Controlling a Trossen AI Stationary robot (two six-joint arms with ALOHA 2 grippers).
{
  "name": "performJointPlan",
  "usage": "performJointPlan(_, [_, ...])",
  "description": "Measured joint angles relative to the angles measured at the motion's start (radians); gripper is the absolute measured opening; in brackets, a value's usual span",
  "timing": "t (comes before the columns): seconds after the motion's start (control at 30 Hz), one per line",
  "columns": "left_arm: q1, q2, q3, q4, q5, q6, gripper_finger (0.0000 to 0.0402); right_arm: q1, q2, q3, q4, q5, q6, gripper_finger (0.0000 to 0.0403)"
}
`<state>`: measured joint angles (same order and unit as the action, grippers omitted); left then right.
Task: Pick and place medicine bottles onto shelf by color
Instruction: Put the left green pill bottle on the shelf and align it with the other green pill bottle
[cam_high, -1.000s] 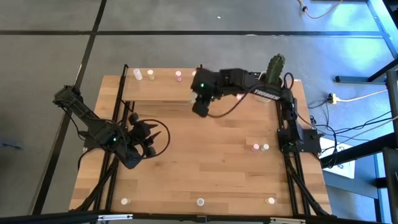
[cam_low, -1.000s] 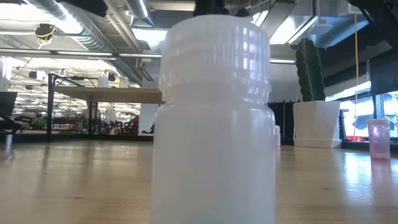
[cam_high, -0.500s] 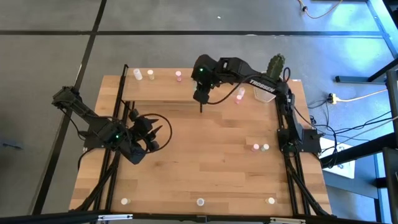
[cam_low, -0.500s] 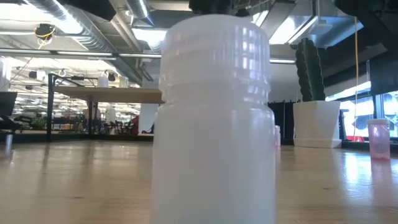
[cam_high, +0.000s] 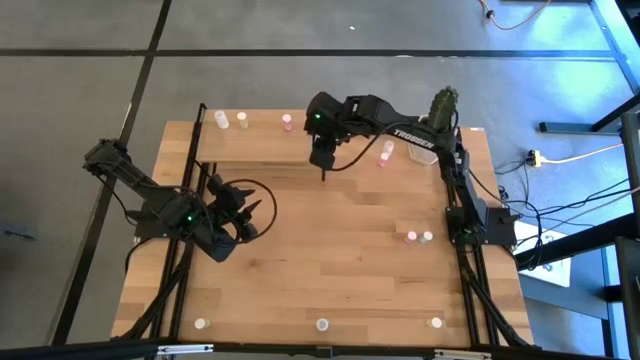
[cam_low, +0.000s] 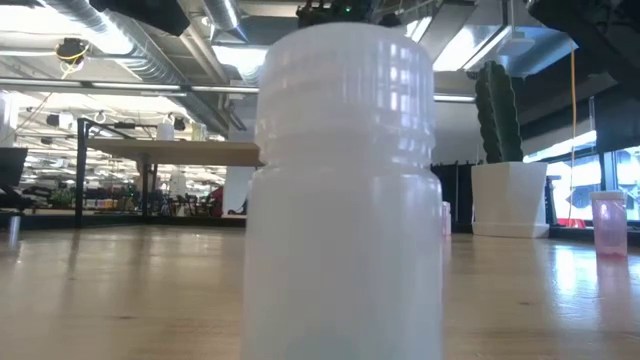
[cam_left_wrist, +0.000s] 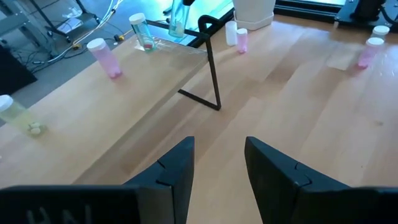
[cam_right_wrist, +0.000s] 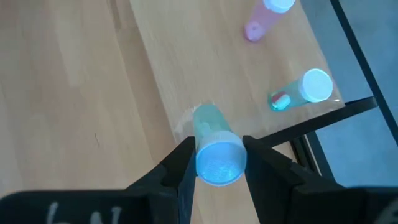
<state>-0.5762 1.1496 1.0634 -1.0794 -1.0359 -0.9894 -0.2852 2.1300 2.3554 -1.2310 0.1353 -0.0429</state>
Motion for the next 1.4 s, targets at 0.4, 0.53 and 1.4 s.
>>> performJointPlan(0.4, [0.000, 0.000, 0.000, 0.000, 0.002, 0.000, 0.0135, -0.019, 0.054, -0.010, -0.002, 0.056, 0.008, 0.0122])
performJointPlan(0.53, [0.000, 0.000, 0.000, 0.000, 0.002, 0.000, 0.0135, -0.023, 0.054, -0.010, 0.001, 0.056, 0.008, 0.0122])
performJointPlan(1.4, [0.000, 0.000, 0.000, 0.000, 0.002, 0.005, 0.0135, -0.027, 0.060, -0.018, 0.004, 0.048, 0.012, 0.0122])
